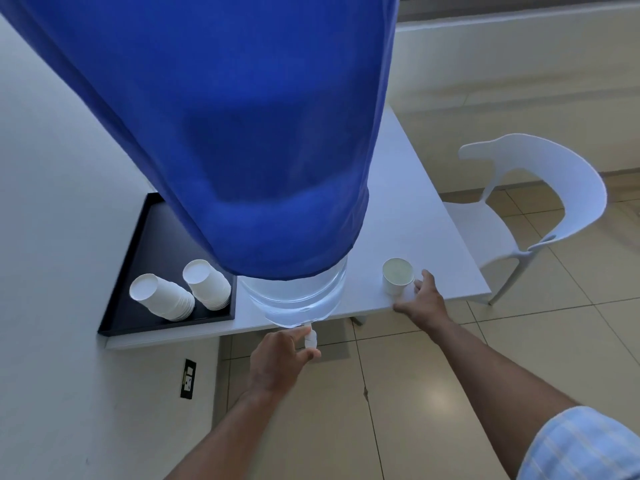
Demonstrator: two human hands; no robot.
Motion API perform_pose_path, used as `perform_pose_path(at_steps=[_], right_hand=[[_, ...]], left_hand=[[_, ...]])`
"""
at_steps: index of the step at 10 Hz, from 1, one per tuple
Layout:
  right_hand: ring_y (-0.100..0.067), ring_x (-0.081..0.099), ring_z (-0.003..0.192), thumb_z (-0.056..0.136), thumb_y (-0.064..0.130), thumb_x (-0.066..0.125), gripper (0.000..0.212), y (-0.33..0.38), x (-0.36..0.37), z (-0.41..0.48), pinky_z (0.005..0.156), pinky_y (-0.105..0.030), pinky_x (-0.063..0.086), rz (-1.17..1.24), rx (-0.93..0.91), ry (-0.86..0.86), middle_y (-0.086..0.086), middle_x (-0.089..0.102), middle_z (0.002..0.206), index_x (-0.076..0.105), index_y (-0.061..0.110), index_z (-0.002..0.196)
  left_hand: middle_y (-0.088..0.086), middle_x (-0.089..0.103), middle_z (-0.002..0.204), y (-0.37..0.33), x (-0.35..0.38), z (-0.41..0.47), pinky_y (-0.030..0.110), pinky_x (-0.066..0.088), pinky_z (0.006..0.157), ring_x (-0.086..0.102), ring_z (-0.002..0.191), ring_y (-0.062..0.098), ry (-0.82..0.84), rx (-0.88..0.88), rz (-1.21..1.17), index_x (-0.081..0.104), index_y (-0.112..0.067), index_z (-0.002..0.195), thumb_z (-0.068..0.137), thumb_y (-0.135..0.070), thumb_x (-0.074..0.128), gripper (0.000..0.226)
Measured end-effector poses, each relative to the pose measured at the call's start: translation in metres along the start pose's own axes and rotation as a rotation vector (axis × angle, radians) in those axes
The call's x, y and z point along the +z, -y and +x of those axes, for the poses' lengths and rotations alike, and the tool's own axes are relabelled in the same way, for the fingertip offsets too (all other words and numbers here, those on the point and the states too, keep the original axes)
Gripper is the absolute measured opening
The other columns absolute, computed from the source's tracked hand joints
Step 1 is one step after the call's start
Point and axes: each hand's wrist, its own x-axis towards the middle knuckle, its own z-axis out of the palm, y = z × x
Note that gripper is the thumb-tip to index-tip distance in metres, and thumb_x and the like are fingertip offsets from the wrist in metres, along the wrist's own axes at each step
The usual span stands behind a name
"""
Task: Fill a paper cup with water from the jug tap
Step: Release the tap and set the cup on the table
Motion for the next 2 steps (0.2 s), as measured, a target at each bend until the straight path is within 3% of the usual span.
perform_pose_path(at_steps=[1,2], right_hand=[[-0.036,0.045,0.145,0.079,0.015,0.085,0.108,0.004,-0.006,-0.016,0.107,-0.041,0.046,0.005,0.031,0.001,-0.019,0.039,0.164,0.017,0.016,0.163],[-0.038,0.051,0.137,0.083,0.018,0.081,0.093,0.014,-0.01,-0.038,0.102,-0.041,0.047,-0.008,0.047,-0.031,-0.022,0.046,0.156,0.027,0.01,0.159]], left_hand=[[-0.011,0.081,0.13,-0.006,-0.001,-0.002,0.034,0.058,0.09,0.073,0.124,0.015,0.013,-0.027,0.029,0.07,-0.039,0.141,0.085,-0.054,0.083,0.059],[-0.003,0.081,0.121,-0.016,-0.005,-0.005,0.034,0.055,0.086,0.072,0.118,0.021,0.076,-0.047,0.034,0.071,-0.033,0.135,0.091,-0.044,0.08,0.046]])
